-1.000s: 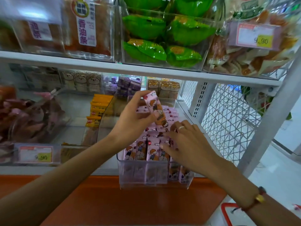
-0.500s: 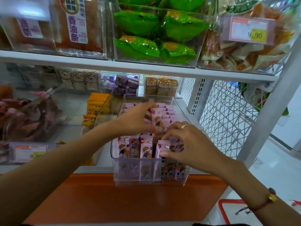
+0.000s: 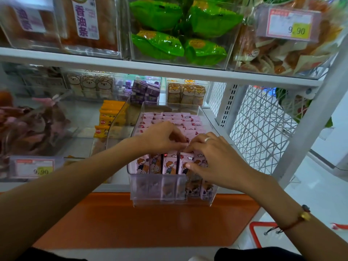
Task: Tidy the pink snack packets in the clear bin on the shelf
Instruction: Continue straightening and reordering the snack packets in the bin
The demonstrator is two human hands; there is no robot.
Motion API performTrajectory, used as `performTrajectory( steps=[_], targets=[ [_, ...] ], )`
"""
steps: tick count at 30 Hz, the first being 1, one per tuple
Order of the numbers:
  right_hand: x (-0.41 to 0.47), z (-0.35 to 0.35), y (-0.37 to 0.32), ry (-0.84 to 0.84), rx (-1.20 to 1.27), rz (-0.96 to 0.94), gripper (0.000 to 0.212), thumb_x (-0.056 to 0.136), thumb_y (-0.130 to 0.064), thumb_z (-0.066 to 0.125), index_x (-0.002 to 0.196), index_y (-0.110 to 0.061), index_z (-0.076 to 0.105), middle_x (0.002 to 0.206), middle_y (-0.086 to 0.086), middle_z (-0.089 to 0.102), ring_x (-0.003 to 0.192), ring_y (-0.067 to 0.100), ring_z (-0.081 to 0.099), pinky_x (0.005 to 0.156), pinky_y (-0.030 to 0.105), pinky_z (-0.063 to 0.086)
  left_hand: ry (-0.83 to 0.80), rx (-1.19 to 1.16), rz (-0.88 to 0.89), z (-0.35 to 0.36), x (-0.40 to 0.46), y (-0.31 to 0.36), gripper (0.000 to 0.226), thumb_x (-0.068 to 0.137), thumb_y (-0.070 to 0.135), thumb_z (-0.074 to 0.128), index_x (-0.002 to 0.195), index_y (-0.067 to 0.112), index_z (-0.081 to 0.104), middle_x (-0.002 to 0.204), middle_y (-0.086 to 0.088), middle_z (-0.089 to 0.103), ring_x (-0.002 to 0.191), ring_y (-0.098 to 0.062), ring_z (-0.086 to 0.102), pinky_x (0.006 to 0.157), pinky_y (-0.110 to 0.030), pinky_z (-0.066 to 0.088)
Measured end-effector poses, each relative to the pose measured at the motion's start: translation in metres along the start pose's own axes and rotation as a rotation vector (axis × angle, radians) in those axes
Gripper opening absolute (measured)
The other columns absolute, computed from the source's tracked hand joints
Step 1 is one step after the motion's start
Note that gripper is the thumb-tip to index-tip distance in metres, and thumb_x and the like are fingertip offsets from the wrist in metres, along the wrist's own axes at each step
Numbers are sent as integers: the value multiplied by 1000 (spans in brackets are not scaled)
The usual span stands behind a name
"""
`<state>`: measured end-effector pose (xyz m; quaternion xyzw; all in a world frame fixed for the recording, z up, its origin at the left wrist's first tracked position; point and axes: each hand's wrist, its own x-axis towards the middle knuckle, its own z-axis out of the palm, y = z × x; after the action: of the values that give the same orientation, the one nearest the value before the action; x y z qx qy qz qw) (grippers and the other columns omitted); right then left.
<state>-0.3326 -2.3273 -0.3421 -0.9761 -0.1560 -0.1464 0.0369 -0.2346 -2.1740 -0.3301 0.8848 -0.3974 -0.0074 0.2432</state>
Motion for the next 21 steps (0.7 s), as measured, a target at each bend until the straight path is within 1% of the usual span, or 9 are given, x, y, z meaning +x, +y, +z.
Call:
performTrajectory(
  steps=[3,6,8,9,12,14,17,19,21],
  targets=[
    [0,-1,1,13,41,-1,39,91,-43,53,124,-23,56,123,-8,51,112,8,35,93,25,32,153,-48,-24,-8,-15,5,29,99,30,47,121,21,63,119,8,64,95,2,53,79,-15,40],
    [2,-10,-3,110,304,86,29,93,-35,51,118,-19,53,112,-11,54,101,-3,42,78,9,35,349,-199,-22,-13,-37,12,25,98,35,46,119,32,60,107,20,60,93,11,54,77,-15,45],
    [4,-19,-8,267,485,133,19,94,-36,46,105,-21,49,95,-21,55,85,-13,53,67,5,41,388,-281,-22,-11,-51,16,28,94,39,51,121,34,56,107,24,57,99,9,55,79,-16,49],
    [5,-24,-12,357,532,143,13,94,-34,45,100,-23,47,90,-22,56,83,-16,56,66,3,42,390,-303,-22,-9,-56,17,33,91,43,53,123,34,54,108,27,54,102,9,54,82,-15,48],
    [6,-32,-22,539,618,159,3,98,-21,48,97,-22,45,88,-16,58,80,-12,59,64,4,44,396,-341,10,-3,-67,24,54,78,56,59,127,35,50,108,32,51,106,9,51,83,-11,44],
    [8,-36,-28,610,758,200,2,98,-20,48,98,-18,48,88,-6,61,74,-6,61,61,9,48,424,-378,54,-3,-69,28,58,72,58,61,124,36,51,111,28,55,102,10,54,78,-12,49],
    [10,-37,-33,566,1211,370,19,97,-23,51,106,-7,57,88,-2,65,75,5,67,70,21,55,461,-493,83,-6,-72,28,47,75,43,69,118,37,50,103,24,59,92,10,60,70,-8,51],
    [10,-34,-33,463,1507,479,17,96,-17,51,105,-7,59,82,1,68,71,8,68,66,19,54,431,-582,21,-4,-73,25,50,72,44,69,117,37,47,103,17,64,88,6,64,72,-13,54],
    [9,-31,-32,366,1654,538,14,95,-17,51,99,-9,62,75,0,69,68,9,66,62,19,53,390,-614,-27,-1,-73,21,47,72,44,68,113,33,48,106,14,66,87,4,65,72,-15,55]
  ],
)
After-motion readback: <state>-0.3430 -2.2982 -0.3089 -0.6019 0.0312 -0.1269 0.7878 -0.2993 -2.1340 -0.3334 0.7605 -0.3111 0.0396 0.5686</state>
